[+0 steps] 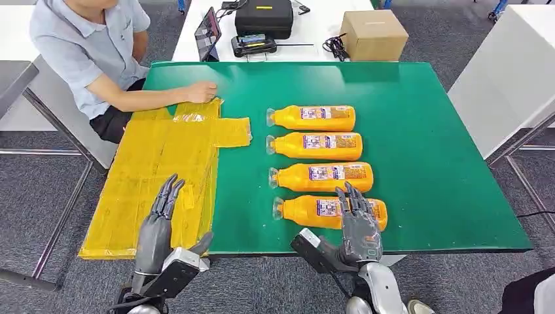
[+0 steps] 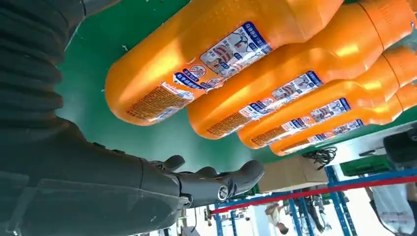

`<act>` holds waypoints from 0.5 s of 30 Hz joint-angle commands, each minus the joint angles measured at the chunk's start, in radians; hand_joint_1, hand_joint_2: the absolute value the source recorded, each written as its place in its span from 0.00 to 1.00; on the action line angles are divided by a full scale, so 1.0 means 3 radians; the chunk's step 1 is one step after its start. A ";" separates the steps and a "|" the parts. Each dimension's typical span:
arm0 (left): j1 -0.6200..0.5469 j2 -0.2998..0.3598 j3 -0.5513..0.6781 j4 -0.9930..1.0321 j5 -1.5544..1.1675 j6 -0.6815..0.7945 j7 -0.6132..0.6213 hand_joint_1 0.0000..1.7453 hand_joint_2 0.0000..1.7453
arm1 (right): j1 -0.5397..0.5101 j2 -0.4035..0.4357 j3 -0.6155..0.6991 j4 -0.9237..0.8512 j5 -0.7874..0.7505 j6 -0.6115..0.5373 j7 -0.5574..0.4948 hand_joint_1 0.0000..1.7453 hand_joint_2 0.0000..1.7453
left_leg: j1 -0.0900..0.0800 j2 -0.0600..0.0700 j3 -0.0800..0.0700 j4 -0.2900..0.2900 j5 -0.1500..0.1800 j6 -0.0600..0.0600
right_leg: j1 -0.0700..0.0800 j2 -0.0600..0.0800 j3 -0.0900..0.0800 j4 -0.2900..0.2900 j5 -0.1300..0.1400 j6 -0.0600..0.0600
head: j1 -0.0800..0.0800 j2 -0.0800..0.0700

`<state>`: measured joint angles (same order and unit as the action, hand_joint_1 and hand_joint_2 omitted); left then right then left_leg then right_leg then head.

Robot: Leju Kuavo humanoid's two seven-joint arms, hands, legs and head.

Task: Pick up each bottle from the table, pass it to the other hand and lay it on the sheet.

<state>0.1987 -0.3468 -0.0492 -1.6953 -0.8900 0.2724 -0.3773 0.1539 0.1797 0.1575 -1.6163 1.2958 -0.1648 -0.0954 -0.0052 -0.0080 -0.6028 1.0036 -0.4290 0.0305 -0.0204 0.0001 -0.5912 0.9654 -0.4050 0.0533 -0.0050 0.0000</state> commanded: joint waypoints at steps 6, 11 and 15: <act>-0.0065 -0.0008 -0.0025 0.0158 -0.0026 -0.0060 0.0048 0.00 1.00 | -0.0183 -0.0194 0.0022 0.0344 0.0437 0.0144 0.0287 0.00 1.00 | 0.0004 0.0003 0.0016 -0.0003 -0.0005 -0.0005 | 0.0005 0.0001 0.0017 -0.0005 -0.0004 -0.0007 | 0.0000 0.0000; -0.0085 -0.0008 -0.0069 0.0197 -0.0029 -0.0104 0.0038 0.00 1.00 | -0.0296 -0.0269 0.0014 0.0433 0.0547 0.0218 0.0349 0.00 1.00 | 0.0009 0.0008 0.0030 0.0002 -0.0014 -0.0009 | 0.0010 0.0004 0.0032 -0.0004 -0.0009 -0.0013 | 0.0000 0.0000; -0.0130 -0.0006 -0.0103 0.0261 -0.0030 -0.0110 0.0030 0.00 1.00 | -0.0432 -0.0277 0.0016 0.0613 0.0543 0.0273 0.0344 0.00 1.00 | 0.0006 0.0003 0.0021 -0.0001 -0.0008 -0.0006 | 0.0007 0.0001 0.0023 -0.0005 -0.0005 -0.0009 | 0.0000 0.0000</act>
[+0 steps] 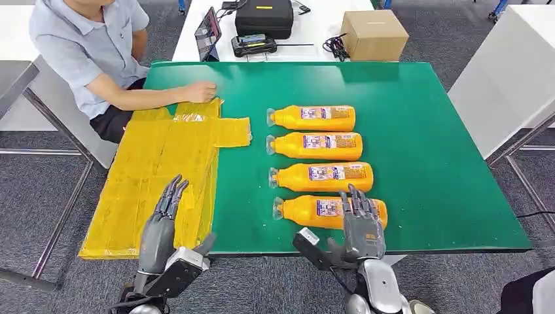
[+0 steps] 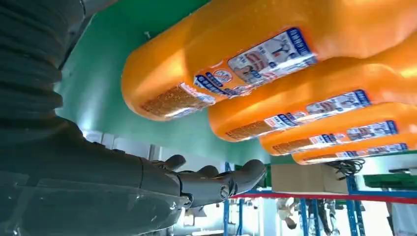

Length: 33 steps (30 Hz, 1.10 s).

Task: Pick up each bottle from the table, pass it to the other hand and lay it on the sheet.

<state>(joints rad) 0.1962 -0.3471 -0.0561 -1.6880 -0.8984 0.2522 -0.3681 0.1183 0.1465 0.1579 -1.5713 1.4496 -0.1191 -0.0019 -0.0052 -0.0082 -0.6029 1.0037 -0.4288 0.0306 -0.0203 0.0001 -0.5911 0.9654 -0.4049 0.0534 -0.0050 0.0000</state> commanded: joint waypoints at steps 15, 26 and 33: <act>-0.0145 0.0002 -0.0131 0.0267 -0.0001 -0.0069 -0.0002 0.00 1.00 | -0.0438 -0.0211 0.0104 0.0579 0.0082 0.0159 0.0071 0.00 1.00 | 0.0004 0.0003 0.0015 -0.0001 -0.0005 -0.0005 | 0.0005 0.0001 0.0016 -0.0004 -0.0003 -0.0007 | 0.0000 0.0000; -0.0145 0.0037 -0.0229 0.0318 0.0020 -0.0050 0.0016 0.00 1.00 | -0.0623 -0.0311 0.0088 0.0866 0.0226 0.0352 0.0207 0.00 1.00 | 0.0003 0.0003 0.0013 -0.0003 -0.0003 -0.0005 | 0.0004 0.0001 0.0014 -0.0005 -0.0001 -0.0005 | 0.0000 0.0000; -0.0150 0.0050 -0.0244 0.0315 0.0038 -0.0051 0.0027 0.00 1.00 | -0.0647 -0.0384 0.0084 0.0999 0.0219 0.0445 0.0258 0.00 1.00 | 0.0005 0.0003 0.0021 -0.0002 -0.0007 -0.0007 | 0.0007 0.0001 0.0022 -0.0006 -0.0004 -0.0008 | 0.0000 0.0000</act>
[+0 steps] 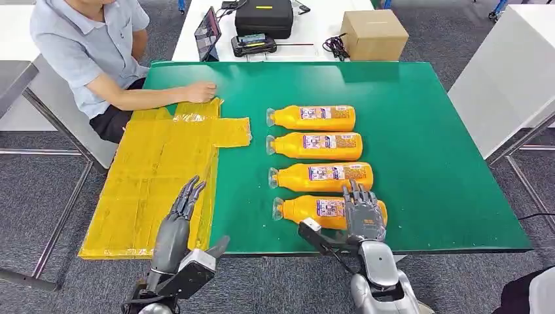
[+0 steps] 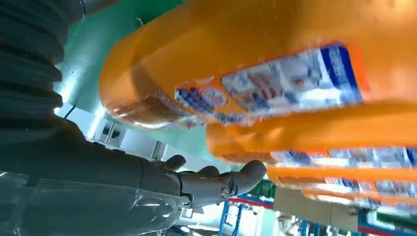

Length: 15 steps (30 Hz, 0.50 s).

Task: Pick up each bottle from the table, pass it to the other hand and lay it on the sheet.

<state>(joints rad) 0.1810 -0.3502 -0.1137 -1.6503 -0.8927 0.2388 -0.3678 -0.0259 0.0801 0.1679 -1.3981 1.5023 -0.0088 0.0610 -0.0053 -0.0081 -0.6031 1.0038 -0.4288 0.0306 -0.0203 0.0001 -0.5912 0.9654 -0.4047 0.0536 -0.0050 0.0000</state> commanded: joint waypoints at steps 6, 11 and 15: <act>-0.0103 0.0072 -0.0081 0.0194 0.0005 -0.0031 0.0031 0.00 1.00 | -0.0176 -0.0170 0.0032 0.0445 0.0023 0.0109 0.0052 0.00 1.00 | 0.0002 0.0003 0.0012 -0.0004 -0.0002 -0.0004 | 0.0002 0.0001 0.0012 -0.0004 -0.0002 -0.0005 | -0.0001 0.0000; -0.0101 0.0070 -0.0093 0.0200 0.0002 -0.0032 0.0031 0.00 1.00 | -0.0156 -0.0163 0.0039 0.0461 0.0008 0.0122 0.0043 0.00 1.00 | 0.0004 0.0001 0.0015 -0.0003 -0.0003 -0.0005 | 0.0005 -0.0001 0.0016 -0.0005 -0.0002 -0.0007 | 0.0000 0.0000; -0.0101 0.0056 -0.0079 0.0184 0.0008 -0.0038 0.0045 0.00 1.00 | -0.0121 -0.0205 0.0110 0.0481 -0.0175 0.0242 -0.0039 0.00 1.00 | 0.0001 0.0001 0.0016 -0.0004 -0.0001 -0.0003 | 0.0002 -0.0001 0.0015 -0.0005 -0.0001 -0.0004 | -0.0001 0.0000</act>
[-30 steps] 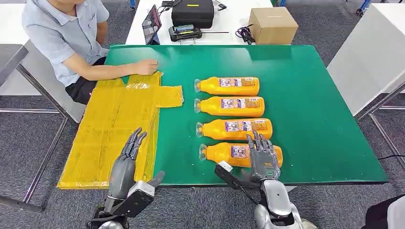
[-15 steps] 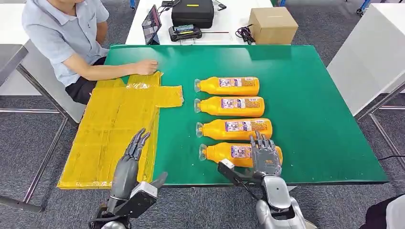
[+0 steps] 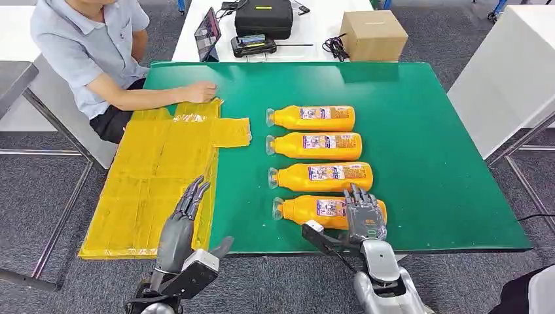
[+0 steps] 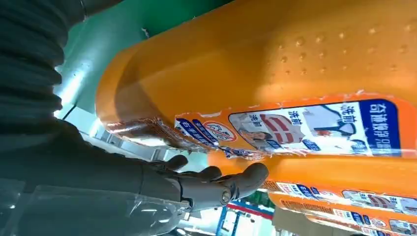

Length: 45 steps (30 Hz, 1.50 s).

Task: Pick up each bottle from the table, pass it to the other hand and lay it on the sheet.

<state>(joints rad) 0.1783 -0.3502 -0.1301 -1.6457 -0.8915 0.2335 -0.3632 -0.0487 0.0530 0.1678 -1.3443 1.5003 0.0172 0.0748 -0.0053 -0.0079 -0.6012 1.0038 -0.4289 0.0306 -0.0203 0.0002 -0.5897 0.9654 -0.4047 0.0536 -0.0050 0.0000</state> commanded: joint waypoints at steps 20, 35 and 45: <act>-0.0210 0.0054 -0.0081 0.0273 0.0019 -0.0095 -0.0012 0.00 1.00 | -0.0025 -0.0692 0.0528 0.0499 -0.0717 0.0422 -0.0257 1.00 1.00 | 0.0004 -0.0011 0.0042 -0.0004 -0.0003 -0.0004 | 0.0005 -0.0015 0.0043 -0.0009 -0.0004 -0.0008 | 0.0000 0.0000; -0.0226 0.0067 -0.0102 0.0299 0.0045 -0.0088 -0.0022 0.00 1.00 | 0.0007 -0.0796 0.0550 0.0520 -0.0898 0.0457 -0.0259 1.00 1.00 | 0.0004 -0.0011 0.0048 -0.0004 -0.0003 -0.0003 | 0.0005 -0.0013 0.0049 -0.0011 -0.0003 -0.0007 | -0.0001 0.0000; -0.0276 0.0063 -0.0149 0.0371 0.0173 -0.0107 -0.0078 0.00 1.00 | 0.0158 -0.0886 0.0340 0.0533 -0.1591 0.0417 -0.0522 1.00 1.00 | 0.0004 -0.0020 0.0061 -0.0003 -0.0008 0.0002 | 0.0005 -0.0020 0.0037 -0.0012 -0.0010 -0.0005 | -0.0001 0.0000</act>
<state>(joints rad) 0.1381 -0.3483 -0.1511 -1.6076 -0.8744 0.2064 -0.3746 -0.0822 -0.1877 0.3082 -1.2799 1.1796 0.1377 -0.0122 -0.0056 -0.0087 -0.5844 1.0038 -0.4326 0.0340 -0.0203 0.0000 -0.5836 0.9634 -0.4080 0.0554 -0.0053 0.0000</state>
